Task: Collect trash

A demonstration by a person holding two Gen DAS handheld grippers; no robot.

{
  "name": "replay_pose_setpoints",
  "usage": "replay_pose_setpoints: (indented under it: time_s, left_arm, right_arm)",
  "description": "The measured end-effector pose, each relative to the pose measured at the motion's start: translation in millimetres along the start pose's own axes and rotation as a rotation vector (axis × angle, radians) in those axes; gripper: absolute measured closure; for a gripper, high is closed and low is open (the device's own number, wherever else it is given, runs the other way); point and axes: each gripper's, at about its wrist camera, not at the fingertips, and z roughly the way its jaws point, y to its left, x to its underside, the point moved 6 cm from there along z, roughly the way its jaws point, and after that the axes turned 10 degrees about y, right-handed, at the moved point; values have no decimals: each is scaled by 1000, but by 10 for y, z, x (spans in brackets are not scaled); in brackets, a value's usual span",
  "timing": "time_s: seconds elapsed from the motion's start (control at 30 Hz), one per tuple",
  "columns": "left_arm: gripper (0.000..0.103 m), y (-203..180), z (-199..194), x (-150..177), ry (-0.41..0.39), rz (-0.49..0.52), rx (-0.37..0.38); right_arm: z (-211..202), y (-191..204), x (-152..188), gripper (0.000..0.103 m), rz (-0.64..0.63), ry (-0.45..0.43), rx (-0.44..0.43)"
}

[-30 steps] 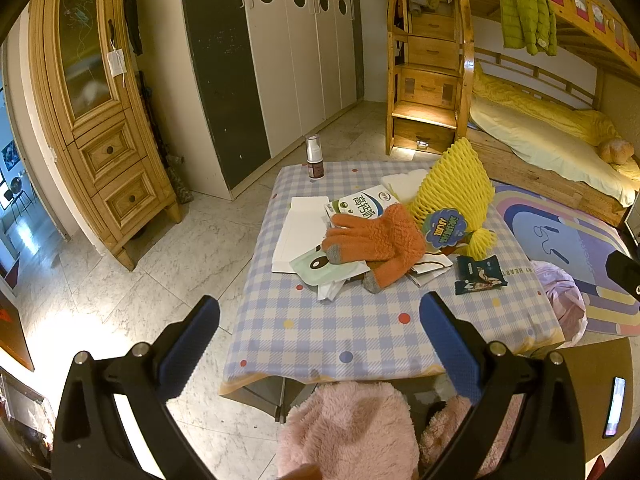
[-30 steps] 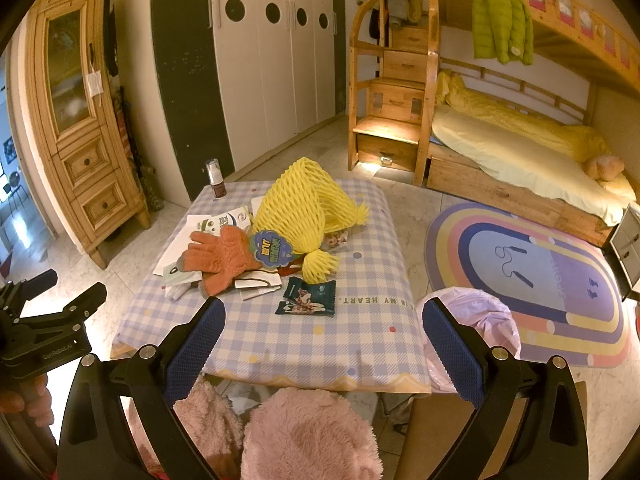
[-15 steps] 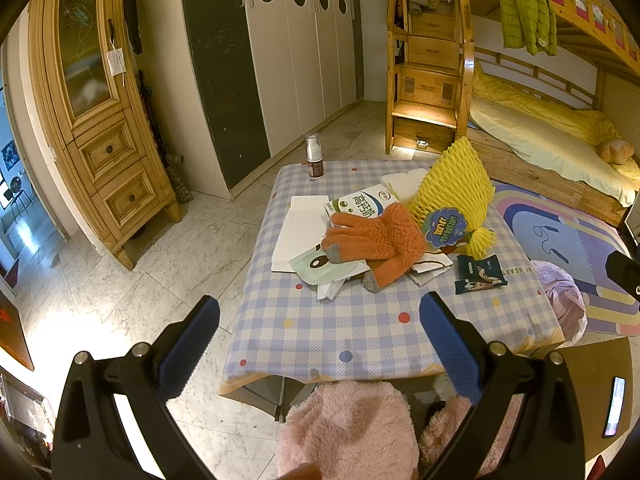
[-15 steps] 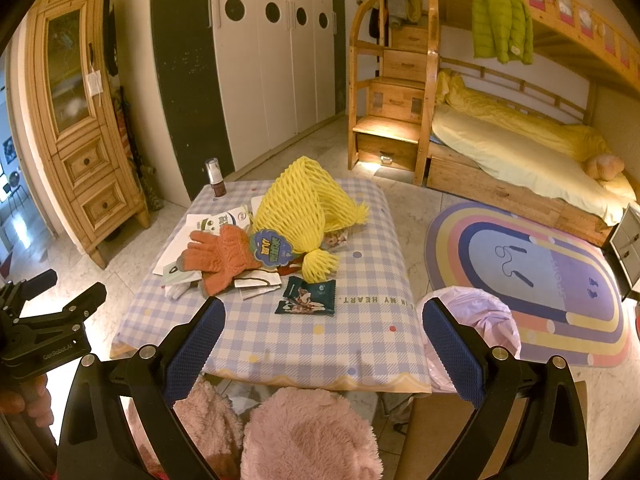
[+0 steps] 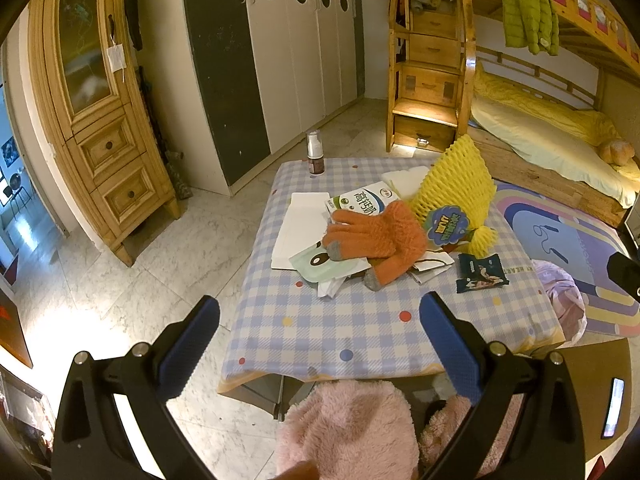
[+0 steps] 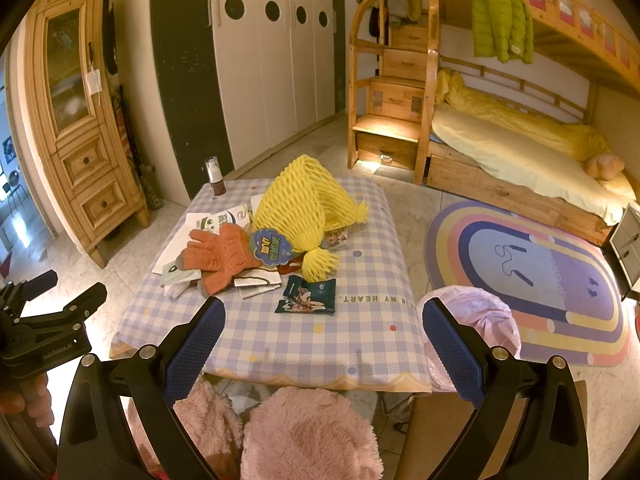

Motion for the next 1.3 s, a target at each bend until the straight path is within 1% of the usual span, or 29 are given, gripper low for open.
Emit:
replay_pose_setpoints:
  time_s: [0.13,0.3,0.4,0.53,0.63,0.67,0.73,0.83,0.9,0.93,0.97,1.0,1.07,1.1,1.13,1.2,1.27,1.3]
  left_arm:
    - [6,12,59,47,9,-9,0]
    - [6,32,172,-21,5,-18,9]
    - [6,43,251,-91,-5,-32,30]
    - [6,92,368,-228,-45,-62,47]
    - [6,139,494,-312,-27,-79,26]
    - [6,154,541,-348,-23,-81,21]
    - [6,165,639,-391,-13,-82,15]
    - [6,173,780,-458,3,-75,48]
    - [6,177,903,-496,26,-67,49]
    - [6,176,965,-505,42,-56,39]
    - [6,179,1018,-516,49,-46,33]
    - [6,177,1048,-525,49,-42,29]
    - [6,190,1106,-530,62,-44,19]
    - [6,182,1130,-526,68,-36,26]
    - [6,184,1149,-522,71,-29,27]
    - [6,165,1189,-518,77,-14,13]
    - [6,138,1218,-522,83,-1,13]
    - [6,127,1228,-515,88,7,6]
  right_arm:
    - [32,-25,13,5,8,8,-2]
    - [161,-79,8,5,-8,12,-31]
    - [296,-89,-69,5,-31,-4,-37]
    - [512,-86,-211,5,-55,-39,-21]
    - [643,-67,-325,5,-70,-83,-48]
    - [706,-59,-363,5,-76,-84,-59]
    - [826,-47,-441,5,-92,-73,-61]
    - [1079,-23,-554,5,-115,-41,-80]
    - [1248,-43,-621,5,-107,-21,-97]
    - [1321,-61,-650,7,-102,-12,-100]
    - [1380,-83,-686,8,-92,-12,-90]
    - [1435,-96,-728,10,-90,-16,-95]
    - [1530,-84,-775,13,-104,-3,-126]
    - [1566,-67,-801,30,-113,-2,-128]
    - [1630,-60,-823,42,-124,12,-126]
    - [1739,-48,-878,42,-126,32,-153]
    - [1822,-40,-939,38,-133,33,-165]
    - [1869,-24,-969,34,-138,35,-180]
